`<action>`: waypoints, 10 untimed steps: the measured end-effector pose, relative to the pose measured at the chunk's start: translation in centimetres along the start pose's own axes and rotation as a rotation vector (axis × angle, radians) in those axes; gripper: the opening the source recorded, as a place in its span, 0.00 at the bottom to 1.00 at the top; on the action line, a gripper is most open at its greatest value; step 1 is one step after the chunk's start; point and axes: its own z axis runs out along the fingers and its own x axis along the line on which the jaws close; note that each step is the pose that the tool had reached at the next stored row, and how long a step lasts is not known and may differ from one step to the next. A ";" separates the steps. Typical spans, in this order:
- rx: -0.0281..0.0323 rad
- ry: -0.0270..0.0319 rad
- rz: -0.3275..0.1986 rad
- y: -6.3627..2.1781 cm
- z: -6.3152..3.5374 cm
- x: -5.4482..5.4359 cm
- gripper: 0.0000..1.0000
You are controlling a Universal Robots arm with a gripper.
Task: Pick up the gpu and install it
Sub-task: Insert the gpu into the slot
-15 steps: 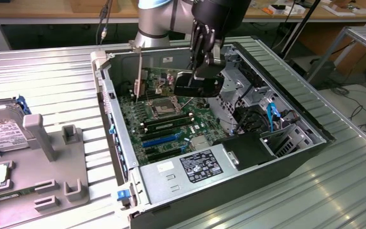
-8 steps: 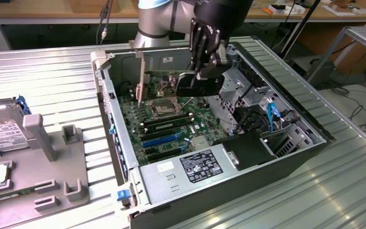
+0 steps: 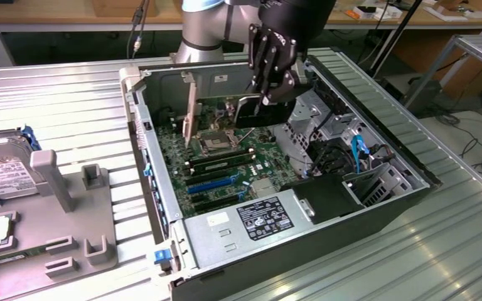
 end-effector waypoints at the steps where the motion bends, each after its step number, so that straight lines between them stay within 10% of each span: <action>1: -0.0002 0.0005 -0.012 -0.04 0.00 0.0 0.27; 10: -0.0032 0.0063 -0.142 -0.42 -0.02 0.0 0.27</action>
